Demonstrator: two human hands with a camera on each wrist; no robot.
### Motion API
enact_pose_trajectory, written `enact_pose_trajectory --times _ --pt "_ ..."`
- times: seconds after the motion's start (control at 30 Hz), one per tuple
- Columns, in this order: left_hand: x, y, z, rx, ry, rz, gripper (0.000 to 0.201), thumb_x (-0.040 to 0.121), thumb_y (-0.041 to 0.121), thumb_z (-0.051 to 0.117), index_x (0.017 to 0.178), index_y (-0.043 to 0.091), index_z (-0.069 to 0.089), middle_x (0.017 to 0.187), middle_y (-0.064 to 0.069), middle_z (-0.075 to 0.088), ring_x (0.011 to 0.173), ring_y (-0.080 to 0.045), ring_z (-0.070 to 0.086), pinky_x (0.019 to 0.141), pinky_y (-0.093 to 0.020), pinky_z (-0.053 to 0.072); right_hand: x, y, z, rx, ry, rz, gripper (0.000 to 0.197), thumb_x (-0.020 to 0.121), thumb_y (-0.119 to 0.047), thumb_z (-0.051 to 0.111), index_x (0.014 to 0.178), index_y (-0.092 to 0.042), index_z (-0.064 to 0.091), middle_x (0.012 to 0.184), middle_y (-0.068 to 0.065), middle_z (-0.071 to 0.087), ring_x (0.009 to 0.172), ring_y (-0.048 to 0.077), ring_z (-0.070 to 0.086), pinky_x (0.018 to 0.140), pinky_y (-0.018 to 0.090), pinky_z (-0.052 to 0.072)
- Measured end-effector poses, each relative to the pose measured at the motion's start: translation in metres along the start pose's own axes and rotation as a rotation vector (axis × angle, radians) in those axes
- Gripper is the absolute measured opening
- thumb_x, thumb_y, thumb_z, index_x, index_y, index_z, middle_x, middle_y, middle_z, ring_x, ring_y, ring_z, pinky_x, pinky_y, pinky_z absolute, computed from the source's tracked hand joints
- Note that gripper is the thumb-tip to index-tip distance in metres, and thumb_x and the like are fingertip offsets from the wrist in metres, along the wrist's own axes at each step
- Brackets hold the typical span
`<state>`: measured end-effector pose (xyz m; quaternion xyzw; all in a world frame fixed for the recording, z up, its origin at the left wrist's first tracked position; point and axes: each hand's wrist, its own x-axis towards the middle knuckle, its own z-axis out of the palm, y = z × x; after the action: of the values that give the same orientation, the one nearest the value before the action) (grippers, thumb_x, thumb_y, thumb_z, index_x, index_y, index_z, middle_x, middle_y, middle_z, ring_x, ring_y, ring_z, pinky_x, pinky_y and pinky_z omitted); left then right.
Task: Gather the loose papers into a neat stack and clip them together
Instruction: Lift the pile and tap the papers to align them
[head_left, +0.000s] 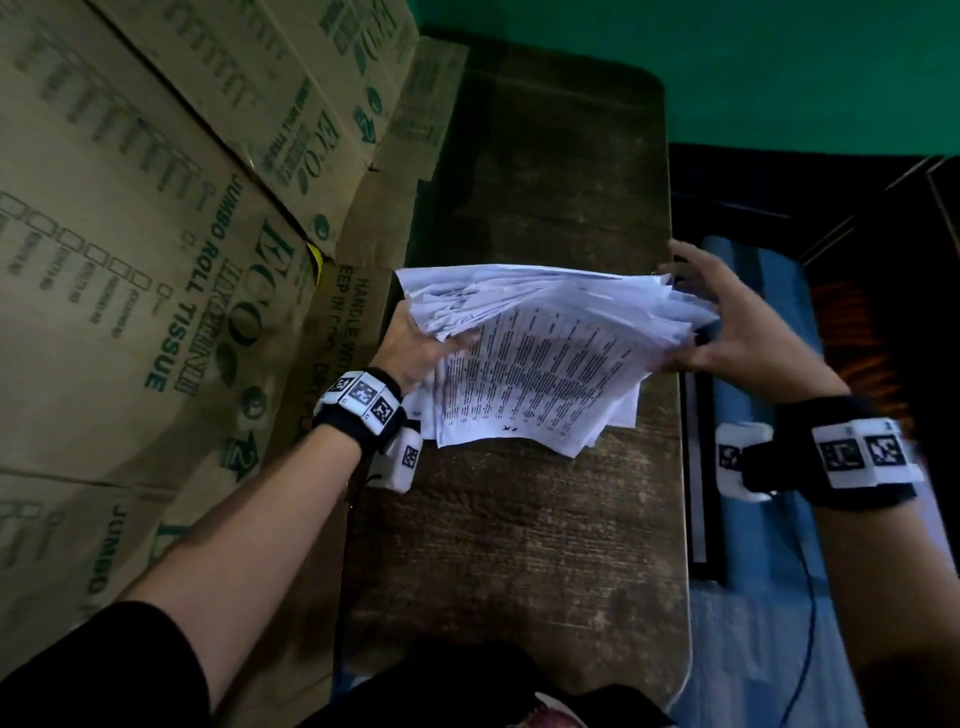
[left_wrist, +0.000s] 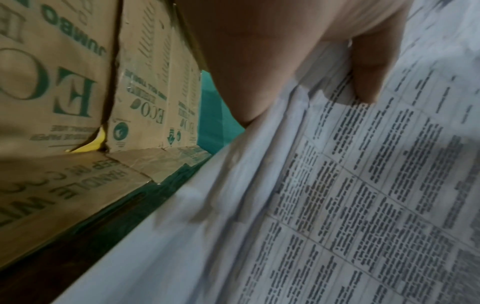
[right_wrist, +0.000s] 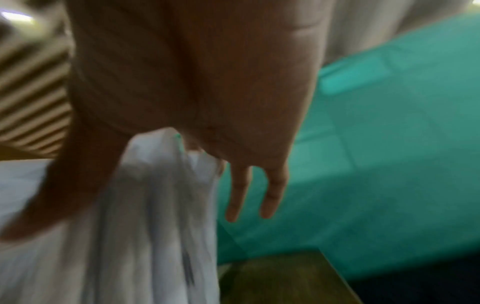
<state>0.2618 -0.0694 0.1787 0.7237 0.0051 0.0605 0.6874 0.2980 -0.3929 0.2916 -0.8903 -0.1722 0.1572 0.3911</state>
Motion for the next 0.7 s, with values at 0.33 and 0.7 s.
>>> enact_pose_trajectory --times 0.33,0.7 --pt "-0.009 0.0 0.003 -0.14 0.091 -0.116 0.049 0.059 0.017 0.089 0.102 0.024 0.067 0.102 0.01 0.073 0.106 -0.014 0.066 0.09 -0.034 0.054 0.007 0.07 0.101 0.538 0.325 0.011 0.03 0.071 -0.014 0.082 0.095 -0.009 0.065 0.086 -0.012 0.073 0.084 0.008 0.065 0.074 0.03 0.052" --pt "-0.043 0.024 0.031 -0.17 0.197 0.089 0.04 0.078 -0.005 0.068 0.109 0.018 0.06 0.105 0.009 0.069 0.106 -0.007 0.064 0.089 -0.028 0.053 -0.025 0.042 0.112 0.573 0.491 0.014 0.025 0.074 -0.012 0.06 0.098 -0.002 0.057 0.087 0.008 0.06 0.077 0.007 0.058 0.068 0.024 0.048"
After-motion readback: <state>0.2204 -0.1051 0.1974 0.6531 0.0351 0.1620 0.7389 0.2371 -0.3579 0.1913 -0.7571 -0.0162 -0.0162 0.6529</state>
